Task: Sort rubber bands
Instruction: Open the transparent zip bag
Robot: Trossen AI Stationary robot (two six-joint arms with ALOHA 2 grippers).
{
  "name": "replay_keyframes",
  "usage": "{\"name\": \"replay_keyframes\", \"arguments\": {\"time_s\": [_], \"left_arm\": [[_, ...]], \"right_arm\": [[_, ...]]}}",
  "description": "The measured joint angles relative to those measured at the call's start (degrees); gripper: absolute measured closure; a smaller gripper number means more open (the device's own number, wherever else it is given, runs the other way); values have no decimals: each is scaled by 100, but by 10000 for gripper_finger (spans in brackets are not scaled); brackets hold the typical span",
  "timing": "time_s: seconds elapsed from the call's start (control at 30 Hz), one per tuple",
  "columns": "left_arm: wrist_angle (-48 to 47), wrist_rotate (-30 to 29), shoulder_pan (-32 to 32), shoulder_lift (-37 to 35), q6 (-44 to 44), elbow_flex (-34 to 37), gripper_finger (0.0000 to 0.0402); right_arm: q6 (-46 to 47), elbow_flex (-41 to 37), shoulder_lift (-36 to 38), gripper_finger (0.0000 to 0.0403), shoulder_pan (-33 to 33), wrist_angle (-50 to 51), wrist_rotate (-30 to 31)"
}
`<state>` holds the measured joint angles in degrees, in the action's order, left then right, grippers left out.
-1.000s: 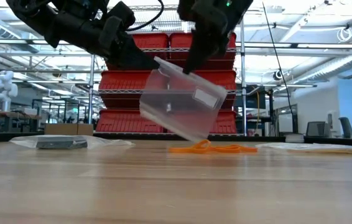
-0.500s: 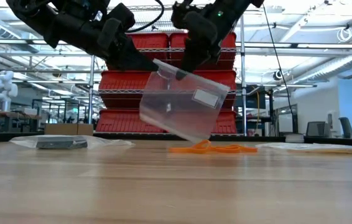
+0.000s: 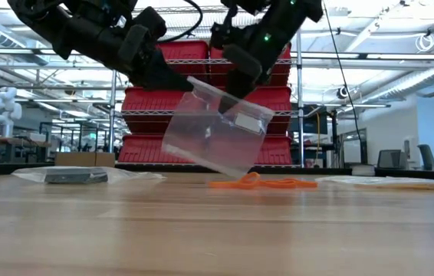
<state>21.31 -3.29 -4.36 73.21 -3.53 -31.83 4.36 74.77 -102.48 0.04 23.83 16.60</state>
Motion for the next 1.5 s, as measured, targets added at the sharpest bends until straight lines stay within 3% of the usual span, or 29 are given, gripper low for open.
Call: {"name": "replay_keyframes", "arguments": {"time_s": [0.37, 0.6, 0.77, 0.9, 1.13, 1.27, 1.5], "left_arm": [[403, 2, 0, 893, 27, -9, 401], [693, 154, 6, 1107, 26, -231, 401], [691, 151, 54, 1103, 23, -254, 401], [684, 110, 68, 1101, 22, -254, 401], [692, 85, 65, 1097, 22, -254, 401], [734, 79, 74, 1097, 22, -254, 401], [781, 80, 74, 1097, 20, -293, 401]], "right_arm": [[-50, -1546, 18, 403, -9, -1958, -197], [884, -1430, -104, 387, -165, -1965, -198], [215, -1345, -47, 379, -25, -1941, -475], [-394, -1332, 26, 399, 266, -1981, -460], [220, -1334, 15, 396, 299, -2123, -50], [425, -1334, 12, 357, 223, -2136, -39], [612, -1334, 9, 241, 216, -2339, -68]]}}
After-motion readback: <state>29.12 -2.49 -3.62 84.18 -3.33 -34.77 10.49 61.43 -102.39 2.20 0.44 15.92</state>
